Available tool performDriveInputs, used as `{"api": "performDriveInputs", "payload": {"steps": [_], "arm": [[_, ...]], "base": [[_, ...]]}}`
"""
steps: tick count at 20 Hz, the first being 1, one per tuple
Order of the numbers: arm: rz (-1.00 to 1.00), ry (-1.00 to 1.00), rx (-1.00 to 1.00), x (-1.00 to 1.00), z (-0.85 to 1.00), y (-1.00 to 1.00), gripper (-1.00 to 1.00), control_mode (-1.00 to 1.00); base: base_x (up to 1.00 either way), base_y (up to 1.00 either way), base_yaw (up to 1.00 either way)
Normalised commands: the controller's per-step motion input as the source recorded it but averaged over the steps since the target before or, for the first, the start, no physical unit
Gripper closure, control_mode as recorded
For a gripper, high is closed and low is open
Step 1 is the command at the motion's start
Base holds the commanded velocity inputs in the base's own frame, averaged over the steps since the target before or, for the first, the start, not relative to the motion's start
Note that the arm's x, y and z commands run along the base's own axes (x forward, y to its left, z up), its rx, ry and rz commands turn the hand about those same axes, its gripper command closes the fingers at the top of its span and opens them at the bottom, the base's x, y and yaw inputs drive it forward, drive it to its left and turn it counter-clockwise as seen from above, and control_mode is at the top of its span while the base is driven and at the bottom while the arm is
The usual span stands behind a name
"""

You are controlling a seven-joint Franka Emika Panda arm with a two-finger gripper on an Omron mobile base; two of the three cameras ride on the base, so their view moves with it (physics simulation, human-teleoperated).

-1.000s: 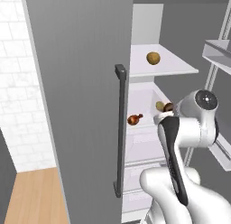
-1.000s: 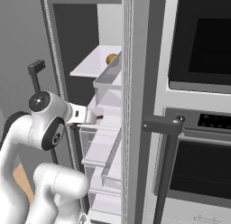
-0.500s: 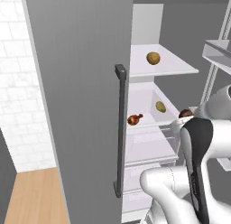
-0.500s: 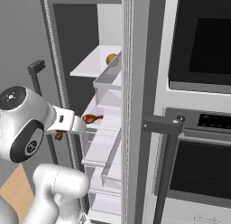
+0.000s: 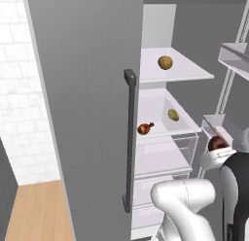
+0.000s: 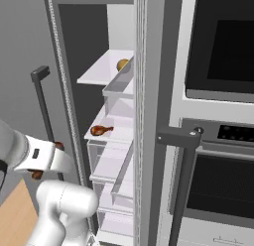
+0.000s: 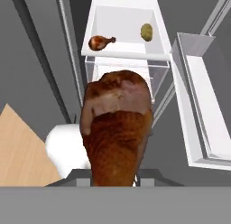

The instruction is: Place one potato and one chicken drumstick in each tupperware on the nearby counter, to pack two identical lunches.

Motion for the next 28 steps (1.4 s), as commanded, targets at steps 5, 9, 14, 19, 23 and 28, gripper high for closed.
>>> {"api": "performDriveInputs", "payload": {"steps": [5,9,14,19,23,28], "arm": [[0.00,0.00,0.00,0.00,0.00,0.00,1.00,1.00],[0.00,0.00,0.00,0.00,0.00,0.00,1.00,1.00],[0.00,0.00,0.00,0.00,0.00,0.00,1.00,1.00],[0.00,0.00,0.00,0.00,0.00,0.00,1.00,1.00],[0.00,0.00,0.00,0.00,0.00,0.00,1.00,1.00],[0.00,0.00,0.00,0.00,0.00,0.00,1.00,1.00]], "base": [[-0.97,0.23,0.00],[-1.00,-0.02,-0.05],[-1.00,-0.82,-0.28],[-0.46,-1.00,-0.43],[0.05,-1.00,-0.43],[0.88,-0.90,-0.23]]}}
